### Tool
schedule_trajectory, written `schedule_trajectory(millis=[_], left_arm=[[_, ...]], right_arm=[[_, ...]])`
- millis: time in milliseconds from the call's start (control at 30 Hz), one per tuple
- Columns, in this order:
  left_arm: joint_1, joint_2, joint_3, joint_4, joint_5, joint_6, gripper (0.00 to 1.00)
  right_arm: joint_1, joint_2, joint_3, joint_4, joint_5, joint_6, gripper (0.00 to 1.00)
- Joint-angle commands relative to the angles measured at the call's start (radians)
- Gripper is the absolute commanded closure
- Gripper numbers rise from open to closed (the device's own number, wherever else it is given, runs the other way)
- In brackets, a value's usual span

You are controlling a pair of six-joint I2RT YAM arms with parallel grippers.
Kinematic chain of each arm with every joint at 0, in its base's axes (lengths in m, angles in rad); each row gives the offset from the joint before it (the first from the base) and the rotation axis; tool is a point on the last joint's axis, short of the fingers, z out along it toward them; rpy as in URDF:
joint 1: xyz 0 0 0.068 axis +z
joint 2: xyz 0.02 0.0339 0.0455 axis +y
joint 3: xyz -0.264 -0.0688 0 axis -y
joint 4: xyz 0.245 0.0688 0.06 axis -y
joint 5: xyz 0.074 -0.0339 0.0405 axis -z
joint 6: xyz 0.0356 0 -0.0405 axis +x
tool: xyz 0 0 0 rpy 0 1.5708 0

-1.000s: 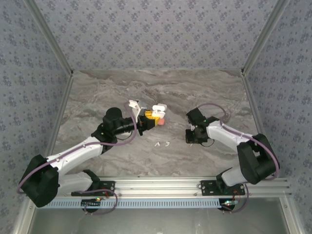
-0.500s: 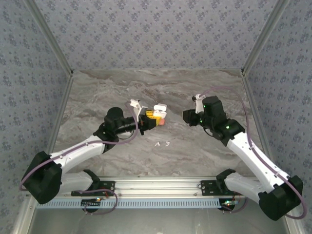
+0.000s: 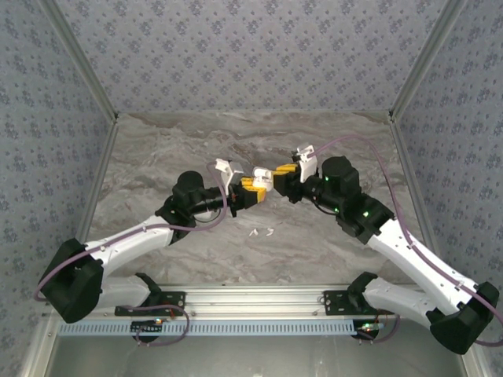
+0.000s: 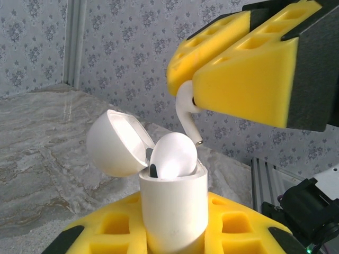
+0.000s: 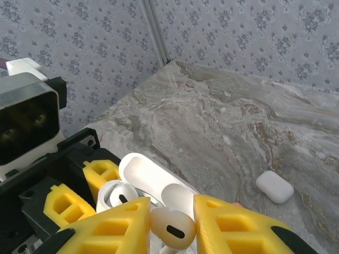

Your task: Insert wireless bluetooth earbuds into charging case

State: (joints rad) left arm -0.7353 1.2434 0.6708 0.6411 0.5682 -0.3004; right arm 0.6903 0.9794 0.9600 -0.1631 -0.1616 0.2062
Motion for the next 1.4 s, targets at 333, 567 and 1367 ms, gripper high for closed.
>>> schedule_trajectory(millis=[333,567,1367], left_arm=[[-0.009,0.002,0.037,0.058,0.027,-0.008,1.0],[-0.01,0.004,0.038,0.065,0.024,-0.009,1.0],[-0.01,0.014,0.033,0.094,0.021,-0.027,1.0]], right_arm=[[0.026,0.012,0.001,0.049,0.087,-0.048,0.72],[0.028,0.041,0.009,0.029,0.083,-0.055,0.72],[0.023,0.033,0.022,-0.029,-0.045,-0.012,0.62]])
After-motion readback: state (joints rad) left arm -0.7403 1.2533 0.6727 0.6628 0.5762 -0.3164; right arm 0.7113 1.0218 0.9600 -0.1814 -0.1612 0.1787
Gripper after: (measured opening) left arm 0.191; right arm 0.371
